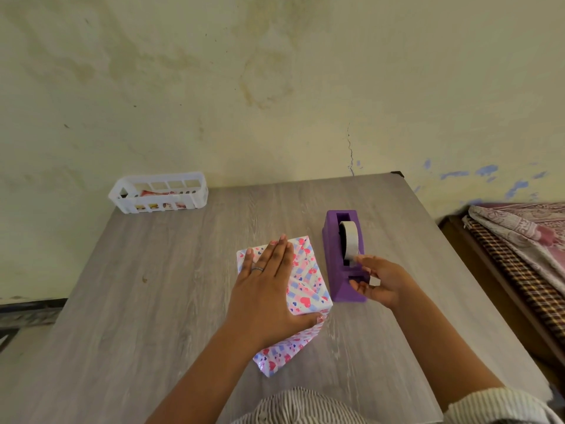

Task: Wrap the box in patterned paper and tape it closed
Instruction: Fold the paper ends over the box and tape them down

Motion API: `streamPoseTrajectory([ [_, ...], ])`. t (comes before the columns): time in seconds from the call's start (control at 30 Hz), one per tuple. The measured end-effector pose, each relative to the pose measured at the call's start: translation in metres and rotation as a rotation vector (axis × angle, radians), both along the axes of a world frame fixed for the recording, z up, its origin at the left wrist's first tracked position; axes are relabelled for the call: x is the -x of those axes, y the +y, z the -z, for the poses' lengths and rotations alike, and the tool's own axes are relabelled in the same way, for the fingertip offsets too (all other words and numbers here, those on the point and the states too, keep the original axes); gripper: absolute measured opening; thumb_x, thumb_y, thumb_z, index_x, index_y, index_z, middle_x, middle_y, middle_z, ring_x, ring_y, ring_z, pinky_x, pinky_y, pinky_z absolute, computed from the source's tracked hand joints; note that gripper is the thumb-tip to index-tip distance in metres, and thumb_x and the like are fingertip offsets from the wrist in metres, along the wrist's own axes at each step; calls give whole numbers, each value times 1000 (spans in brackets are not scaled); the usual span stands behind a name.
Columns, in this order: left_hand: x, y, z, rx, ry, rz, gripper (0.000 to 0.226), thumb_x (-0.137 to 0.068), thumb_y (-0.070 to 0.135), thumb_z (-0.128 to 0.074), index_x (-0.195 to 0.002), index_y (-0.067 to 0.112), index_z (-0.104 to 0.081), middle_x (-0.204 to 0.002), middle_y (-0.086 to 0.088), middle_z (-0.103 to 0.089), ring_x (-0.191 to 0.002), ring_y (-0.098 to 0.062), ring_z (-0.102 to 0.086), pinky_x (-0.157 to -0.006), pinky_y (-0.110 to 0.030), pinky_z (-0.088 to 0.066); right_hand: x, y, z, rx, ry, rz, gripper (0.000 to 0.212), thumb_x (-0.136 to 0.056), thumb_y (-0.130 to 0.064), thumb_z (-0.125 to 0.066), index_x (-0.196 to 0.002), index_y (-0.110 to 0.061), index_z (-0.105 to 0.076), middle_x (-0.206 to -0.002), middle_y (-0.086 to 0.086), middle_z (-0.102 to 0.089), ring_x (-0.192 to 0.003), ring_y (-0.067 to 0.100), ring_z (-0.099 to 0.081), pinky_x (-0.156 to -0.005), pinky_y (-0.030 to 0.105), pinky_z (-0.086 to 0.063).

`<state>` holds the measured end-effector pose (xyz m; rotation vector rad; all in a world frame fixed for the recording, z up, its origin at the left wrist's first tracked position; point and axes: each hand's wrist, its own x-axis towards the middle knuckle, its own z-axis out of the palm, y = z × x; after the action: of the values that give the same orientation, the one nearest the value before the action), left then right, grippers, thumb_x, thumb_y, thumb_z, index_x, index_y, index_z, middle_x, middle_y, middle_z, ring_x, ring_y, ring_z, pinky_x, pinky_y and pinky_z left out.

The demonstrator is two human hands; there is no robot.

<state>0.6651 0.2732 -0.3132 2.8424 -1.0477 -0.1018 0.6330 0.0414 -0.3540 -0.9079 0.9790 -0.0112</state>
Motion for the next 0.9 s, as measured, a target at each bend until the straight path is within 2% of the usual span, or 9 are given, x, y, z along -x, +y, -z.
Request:
streamPoseTrajectory([
  [0.13,0,1,1,7,10,-3,128,-41,94,11,-144,20,26,-147,8,35,-134,-5,29,-113,-37,17,7,9,6,12,-71,105,13,-86,-3,-61,-98,-3,-57,-93,13,-54,-83,25,-57,-72,39,-54],
  [0.23,-1,1,1,7,16,2,128,-42,94,11,-144,20,25,-147,8,35,-135,-7,29,-114,-37,17,16,19,13,54,-146,186,7,-86,-2,-59,-91,-6,-57,-91,14,-55,-84,25,-58,-76,39,-54],
  [0.43,0,1,1,-10,6,-1,126,-42,94,12,-143,20,29,-149,7,34,-136,-8,29,-113,-37,19,28,31,32,104,-335,274,12,-84,5,-52,-86,-4,-58,-92,13,-58,-84,25,-61,-67,32,-60],
  [0.6,-1,1,1,6,9,-11,125,-48,94,-4,-143,20,28,-151,7,32,-141,-10,23,-113,-37,18,29,35,54,178,-334,313,19,-82,8,-49,-91,-7,-58,-104,16,-57,-93,29,-63,-68,33,-59],
  [0.7,-1,0,2,7,5,-9,124,-48,94,-4,-143,20,28,-149,7,33,-140,-9,25,-112,-36,20,30,35,61,192,-325,298,24,-83,8,-50,-99,-8,-56,-110,18,-55,-94,30,-62,-73,37,-57],
  [0.77,-2,1,2,20,-1,-2,127,-48,97,-5,-144,21,25,-148,8,34,-137,-8,27,-109,-34,23,31,35,63,207,-332,278,24,-86,6,-51,-105,-8,-55,-106,18,-57,-93,30,-61,-76,39,-56],
  [0.9,-1,1,2,24,-6,-8,124,-50,94,-5,-145,20,25,-148,8,34,-137,-8,27,-107,-34,24,32,35,69,237,-315,268,18,-89,1,-57,-106,-5,-59,-115,18,-58,-100,32,-62,-72,35,-60],
])
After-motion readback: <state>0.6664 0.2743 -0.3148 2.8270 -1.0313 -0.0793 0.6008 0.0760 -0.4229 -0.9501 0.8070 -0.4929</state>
